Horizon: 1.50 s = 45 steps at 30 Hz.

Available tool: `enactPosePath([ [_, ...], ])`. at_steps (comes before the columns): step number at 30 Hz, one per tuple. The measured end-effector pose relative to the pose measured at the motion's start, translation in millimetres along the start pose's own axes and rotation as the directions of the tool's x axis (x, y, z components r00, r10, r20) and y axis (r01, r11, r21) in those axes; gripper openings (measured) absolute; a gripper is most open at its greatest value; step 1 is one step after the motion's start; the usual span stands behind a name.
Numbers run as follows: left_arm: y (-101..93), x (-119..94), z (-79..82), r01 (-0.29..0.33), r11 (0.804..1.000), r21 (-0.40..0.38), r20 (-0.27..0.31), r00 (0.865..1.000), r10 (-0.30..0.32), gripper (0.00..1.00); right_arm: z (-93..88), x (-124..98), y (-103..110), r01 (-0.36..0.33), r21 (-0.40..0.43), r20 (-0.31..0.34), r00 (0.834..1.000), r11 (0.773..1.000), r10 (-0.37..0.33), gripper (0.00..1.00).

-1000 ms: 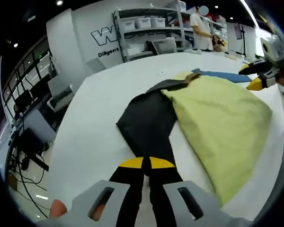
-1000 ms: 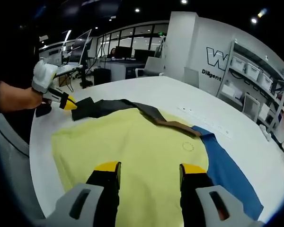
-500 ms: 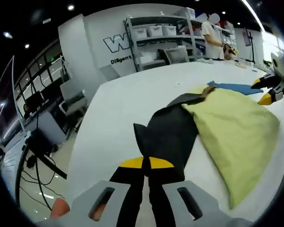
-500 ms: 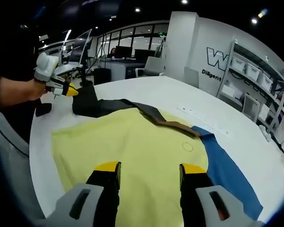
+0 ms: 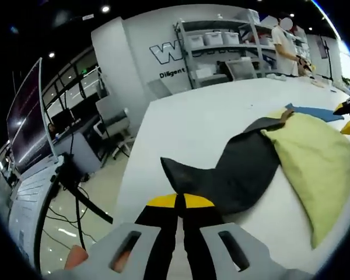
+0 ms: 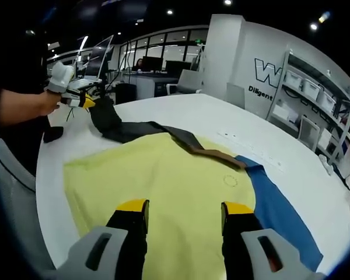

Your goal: Fold the garment on the visible template until the final outline fits inside the template.

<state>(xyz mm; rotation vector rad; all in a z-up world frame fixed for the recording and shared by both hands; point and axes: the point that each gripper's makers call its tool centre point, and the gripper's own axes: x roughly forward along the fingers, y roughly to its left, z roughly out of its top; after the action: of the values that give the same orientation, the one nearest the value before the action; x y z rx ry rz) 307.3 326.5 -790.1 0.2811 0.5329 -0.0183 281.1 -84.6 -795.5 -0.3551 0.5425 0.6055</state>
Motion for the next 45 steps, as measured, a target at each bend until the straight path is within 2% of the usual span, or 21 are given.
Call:
enactPosePath([
  [6, 17.7, 9, -11.4, -0.046, 0.999, 0.009, -0.026, 0.999, 0.047, 0.03, -0.8, 0, 0, -0.001, -0.002, -0.004, 1.000, 1.000, 0.001, 0.47],
  [12, 35.1, 19, -8.0, -0.086, 0.995, 0.040, -0.022, 0.996, 0.087, 0.03, -3.1, 1, 0, -0.001, -0.001, -0.011, 1.000, 1.000, 0.001, 0.47],
  [13, 39.3, 23, -7.0, -0.092, 0.994, 0.065, -0.026, 0.995, 0.094, 0.03, -3.6, 1, 0, 0.000, -0.002, -0.011, 1.000, 1.000, 0.000, 0.47],
  [15, 41.1, 24, -4.9, -0.101, 0.990, 0.100, -0.030, 0.994, 0.105, 0.03, -3.8, 1, -1, 0.002, -0.001, -0.012, 1.000, 1.000, -0.002, 0.46],
  [26, 51.7, 45, 14.0, -0.115, 0.980, 0.159, -0.036, 0.992, 0.122, 0.03, -10.7, 0, -8, 0.016, 0.007, -0.027, 1.000, 1.000, -0.016, 0.46],
  [34, 65.2, 63, 20.6, -0.133, 0.977, 0.167, -0.042, 0.989, 0.142, 0.03, -17.0, 0, -13, 0.028, 0.009, -0.046, 0.999, 1.000, -0.028, 0.46],
  [38, 64.6, 67, 24.8, -0.155, 0.962, 0.223, -0.048, 0.984, 0.170, 0.03, -20.1, 0, -14, 0.033, 0.010, -0.054, 0.998, 0.999, -0.033, 0.46],
  [41, 58.8, 69, 26.1, -0.152, 0.963, 0.223, -0.040, 0.985, 0.165, 0.03, -22.0, 1, -14, 0.034, 0.011, -0.059, 0.998, 0.999, -0.033, 0.46],
  [42, 56.2, 73, 23.7, -0.145, 0.951, 0.274, -0.050, 0.985, 0.164, 0.03, -23.3, 2, -14, 0.034, 0.012, -0.062, 0.998, 0.999, -0.033, 0.46],
  [44, 58.0, 75, 21.2, -0.161, 0.941, 0.299, -0.054, 0.981, 0.186, 0.03, -24.4, 2, -14, 0.034, 0.013, -0.065, 0.997, 0.999, -0.033, 0.46],
  [45, 59.6, 76, 20.8, -0.167, 0.943, 0.288, -0.055, 0.980, 0.190, 0.03, -25.0, 2, -14, 0.034, 0.013, -0.067, 0.997, 0.999, -0.033, 0.46],
])
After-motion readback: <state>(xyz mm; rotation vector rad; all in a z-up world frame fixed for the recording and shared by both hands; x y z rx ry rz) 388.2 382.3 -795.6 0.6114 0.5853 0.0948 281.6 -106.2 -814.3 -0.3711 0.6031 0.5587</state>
